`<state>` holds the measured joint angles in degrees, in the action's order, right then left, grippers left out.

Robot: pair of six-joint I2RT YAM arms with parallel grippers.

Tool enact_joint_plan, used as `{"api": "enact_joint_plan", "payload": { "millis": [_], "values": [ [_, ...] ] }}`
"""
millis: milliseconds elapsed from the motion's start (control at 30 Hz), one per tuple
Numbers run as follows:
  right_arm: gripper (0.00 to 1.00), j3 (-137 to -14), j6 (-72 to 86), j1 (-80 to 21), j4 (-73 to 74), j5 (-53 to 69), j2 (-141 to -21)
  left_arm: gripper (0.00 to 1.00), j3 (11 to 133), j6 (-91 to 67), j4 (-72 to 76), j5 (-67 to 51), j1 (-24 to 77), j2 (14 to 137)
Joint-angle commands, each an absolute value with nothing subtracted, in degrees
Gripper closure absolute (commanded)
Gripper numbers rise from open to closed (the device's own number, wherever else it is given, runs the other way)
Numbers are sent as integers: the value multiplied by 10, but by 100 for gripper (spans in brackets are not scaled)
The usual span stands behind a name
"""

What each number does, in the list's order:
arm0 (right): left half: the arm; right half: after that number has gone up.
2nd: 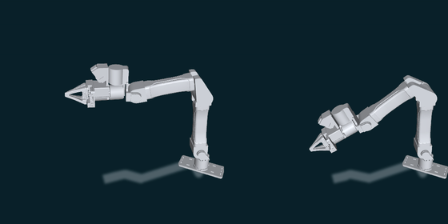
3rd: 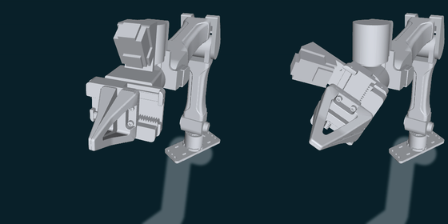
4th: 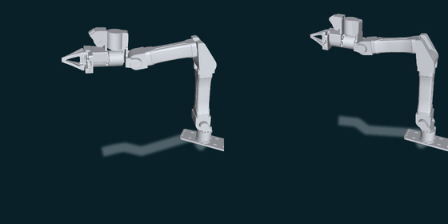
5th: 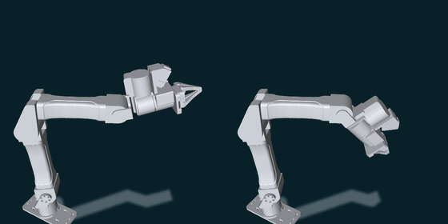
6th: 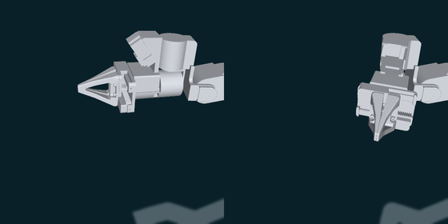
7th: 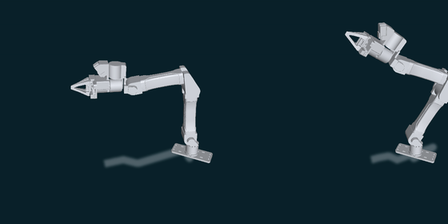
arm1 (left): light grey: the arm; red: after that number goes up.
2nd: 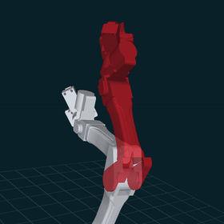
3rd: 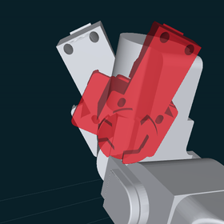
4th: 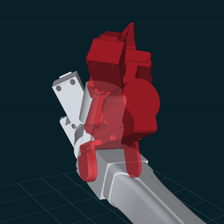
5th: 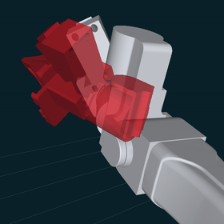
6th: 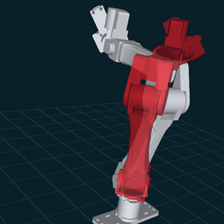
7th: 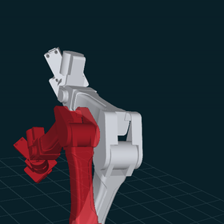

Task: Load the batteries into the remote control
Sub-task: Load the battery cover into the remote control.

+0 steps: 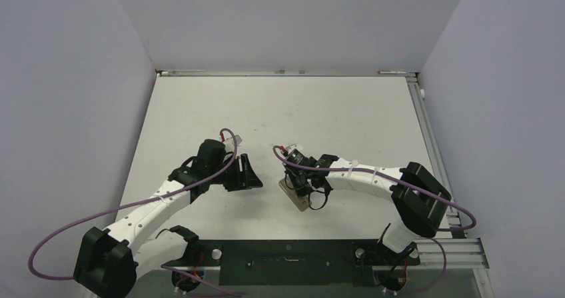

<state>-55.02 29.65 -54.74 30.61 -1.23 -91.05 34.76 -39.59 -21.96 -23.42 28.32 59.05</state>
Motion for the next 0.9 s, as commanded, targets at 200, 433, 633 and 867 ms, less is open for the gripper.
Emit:
{"api": "enact_joint_plan", "payload": {
  "millis": [200,433,633,867],
  "values": [
    [88,-574,296,-547,315,-45,-865,50,364,-386,-222,-236,279,579],
    [76,-576,291,-542,319,-75,-839,45,379,-378,-250,-215,276,565],
    [59,-573,277,-537,315,-123,-800,42,408,-359,-289,-188,273,548],
    [42,-556,268,-528,302,-174,-737,35,441,-337,-328,-146,271,522]
  ]
}}
